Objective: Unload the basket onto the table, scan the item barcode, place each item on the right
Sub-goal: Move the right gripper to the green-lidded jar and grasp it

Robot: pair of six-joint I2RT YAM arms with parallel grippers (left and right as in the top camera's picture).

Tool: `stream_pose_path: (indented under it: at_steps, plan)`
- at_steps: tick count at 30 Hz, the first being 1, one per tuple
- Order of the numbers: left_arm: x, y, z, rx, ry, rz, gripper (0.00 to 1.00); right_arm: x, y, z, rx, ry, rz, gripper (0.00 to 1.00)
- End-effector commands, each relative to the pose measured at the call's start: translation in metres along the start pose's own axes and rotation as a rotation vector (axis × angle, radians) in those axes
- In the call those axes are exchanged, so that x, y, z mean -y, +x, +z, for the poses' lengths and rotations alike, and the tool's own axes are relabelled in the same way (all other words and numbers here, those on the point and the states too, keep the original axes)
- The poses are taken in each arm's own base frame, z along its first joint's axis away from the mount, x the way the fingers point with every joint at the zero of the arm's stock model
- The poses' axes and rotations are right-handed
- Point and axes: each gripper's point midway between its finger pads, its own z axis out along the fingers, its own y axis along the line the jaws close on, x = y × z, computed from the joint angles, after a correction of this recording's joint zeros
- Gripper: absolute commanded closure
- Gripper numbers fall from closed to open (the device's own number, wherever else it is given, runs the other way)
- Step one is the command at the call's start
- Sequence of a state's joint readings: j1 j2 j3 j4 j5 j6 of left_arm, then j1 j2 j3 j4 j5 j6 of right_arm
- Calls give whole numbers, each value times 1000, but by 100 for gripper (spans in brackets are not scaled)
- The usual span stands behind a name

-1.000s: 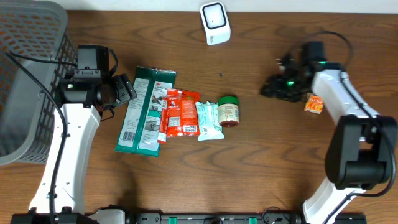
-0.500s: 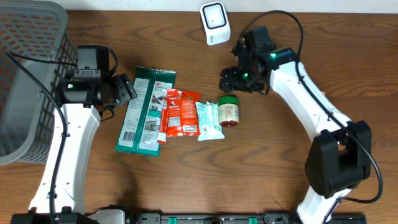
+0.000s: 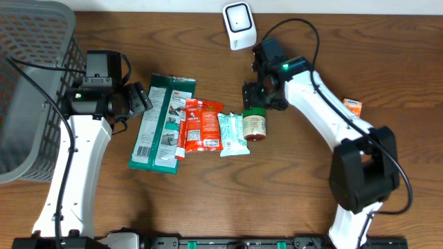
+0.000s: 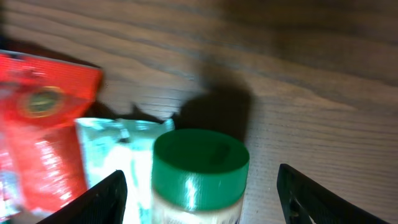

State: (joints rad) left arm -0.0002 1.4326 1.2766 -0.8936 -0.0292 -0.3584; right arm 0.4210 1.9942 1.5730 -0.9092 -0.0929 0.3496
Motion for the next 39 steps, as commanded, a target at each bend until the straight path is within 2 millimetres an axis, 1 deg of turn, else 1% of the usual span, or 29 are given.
stream_pose_path:
  at_steps: [1,6,9,12,15,17,18,19,20,21,24,28,31,39]
  plan:
    - [-1,-4,-4,15,-1,6,14,9,12,24,-60,47,20,27]
    - [-1,-4,-4,15,-1,6,15,12,17,42,-94,60,22,29]
    - [-1,-4,-4,15,-1,6,15,13,19,44,-101,63,23,34]
    - [-1,-4,-4,15,-1,6,15,12,22,43,-112,66,21,34]
    - [-1,-4,-4,15,-1,6,15,13,26,43,-129,72,21,27]
    - [-1,-4,-4,15,-1,6,15,14,27,43,-134,75,23,17]
    - [-1,-4,-4,15,-1,6,14,16,26,42,-132,73,28,13]
    - [-1,-4,-4,15,-1,6,15,17,25,42,-130,72,41,11]
    - [-1,-4,-4,15,-1,6,15,19,24,42,-128,73,60,3]
    - [-1,-4,-4,15,-1,6,15,23,21,42,-122,75,102,1]
    - [-1,-4,-4,15,-1,6,15,27,21,41,-131,64,239,1]
    - [-1,-4,-4,15,-1,6,15,19,36,38,-207,17,353,1]
    - [-1,-4,-4,15,-1,6,15,16,42,37,-233,22,394,1]
    - [-1,-4,-4,15,-1,6,15,3,47,39,-234,27,427,1]
